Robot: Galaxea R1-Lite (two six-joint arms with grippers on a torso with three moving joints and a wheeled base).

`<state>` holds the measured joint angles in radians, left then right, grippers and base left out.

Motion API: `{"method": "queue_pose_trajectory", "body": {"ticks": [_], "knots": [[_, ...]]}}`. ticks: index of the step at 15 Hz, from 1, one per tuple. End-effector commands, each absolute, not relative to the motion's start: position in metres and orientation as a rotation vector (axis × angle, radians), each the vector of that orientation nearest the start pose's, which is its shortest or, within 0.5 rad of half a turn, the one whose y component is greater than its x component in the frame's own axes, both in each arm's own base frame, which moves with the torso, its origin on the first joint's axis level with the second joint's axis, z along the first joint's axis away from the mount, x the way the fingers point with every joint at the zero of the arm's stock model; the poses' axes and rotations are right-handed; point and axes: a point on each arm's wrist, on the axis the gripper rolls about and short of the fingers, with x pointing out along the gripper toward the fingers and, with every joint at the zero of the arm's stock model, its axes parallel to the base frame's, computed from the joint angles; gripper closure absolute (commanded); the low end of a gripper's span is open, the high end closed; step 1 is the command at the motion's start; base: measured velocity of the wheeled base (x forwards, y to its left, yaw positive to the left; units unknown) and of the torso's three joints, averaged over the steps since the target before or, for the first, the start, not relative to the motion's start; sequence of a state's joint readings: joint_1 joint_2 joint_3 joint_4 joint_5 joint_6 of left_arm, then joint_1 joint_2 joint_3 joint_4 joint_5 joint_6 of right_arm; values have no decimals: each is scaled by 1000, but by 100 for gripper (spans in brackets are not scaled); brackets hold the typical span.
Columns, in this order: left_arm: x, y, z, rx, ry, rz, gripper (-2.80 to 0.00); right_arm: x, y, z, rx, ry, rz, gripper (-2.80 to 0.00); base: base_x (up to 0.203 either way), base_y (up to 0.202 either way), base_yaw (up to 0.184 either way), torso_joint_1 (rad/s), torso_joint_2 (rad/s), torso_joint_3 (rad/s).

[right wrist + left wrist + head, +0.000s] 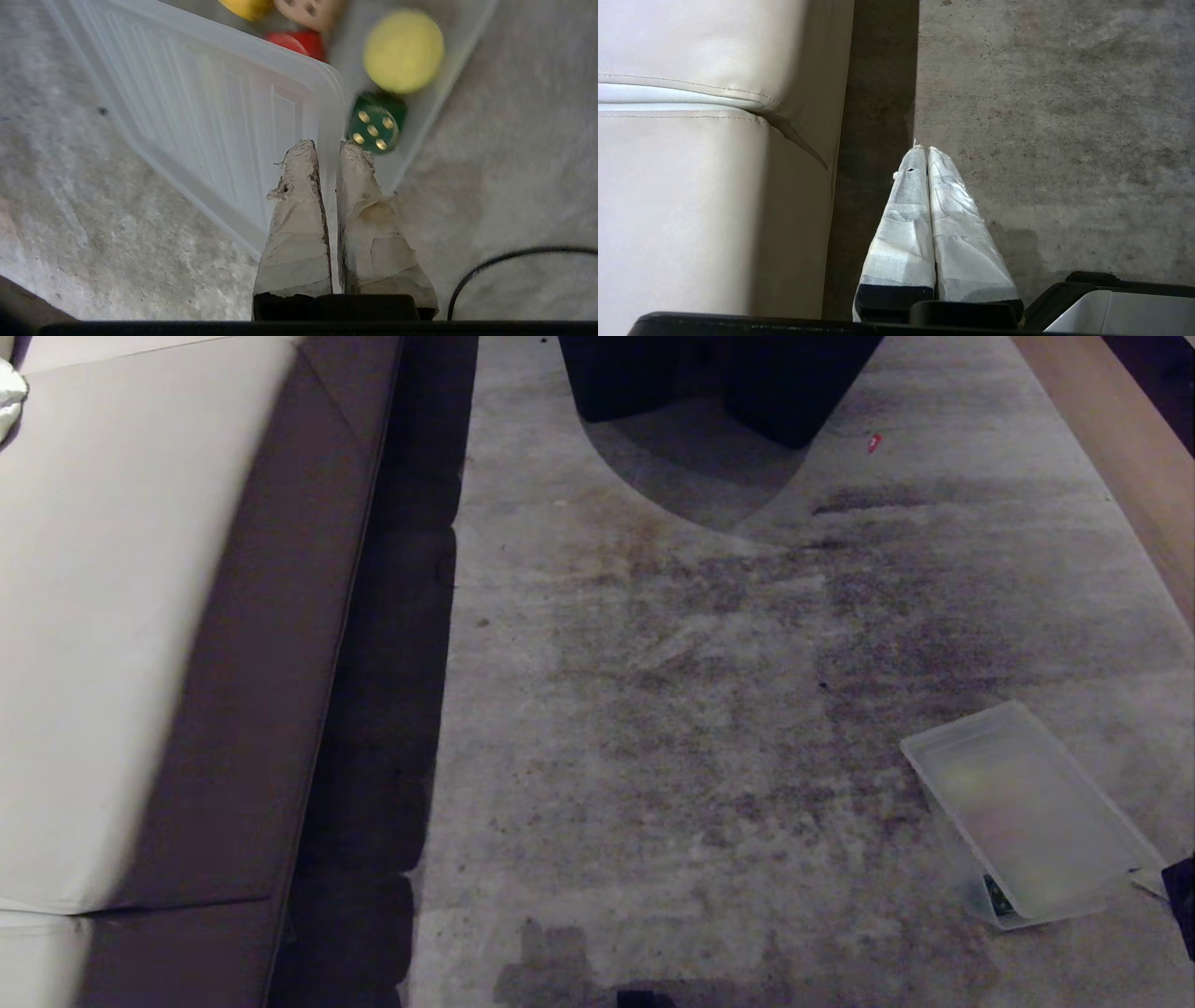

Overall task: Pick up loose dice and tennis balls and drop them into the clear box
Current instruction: Close the lid

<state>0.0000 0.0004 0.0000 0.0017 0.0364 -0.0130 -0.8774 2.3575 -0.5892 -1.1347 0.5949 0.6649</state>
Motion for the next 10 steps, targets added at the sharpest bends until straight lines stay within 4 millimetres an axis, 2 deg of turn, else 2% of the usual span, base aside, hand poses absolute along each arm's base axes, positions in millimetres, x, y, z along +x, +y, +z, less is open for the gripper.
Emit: {"method": "queue_pose_trajectory", "body": {"ticks": [1,3,7,10], "knots": [[-23,1,75,-14,4,37,0,223,-253,-59,1126,403,-436,0,0,0,0,0,0,0],[-23,1,75,-14,4,37,0,221,-265,-68,1180,381,-442,0,0,0,0,0,0,0],[-23,1,75,-14,4,37,0,222,-276,-78,1235,286,-408,0,0,0,0,0,0,0],[-23,1,75,-14,4,37,0,223,-279,-90,1258,287,-401,0,0,0,0,0,0,0]]}}
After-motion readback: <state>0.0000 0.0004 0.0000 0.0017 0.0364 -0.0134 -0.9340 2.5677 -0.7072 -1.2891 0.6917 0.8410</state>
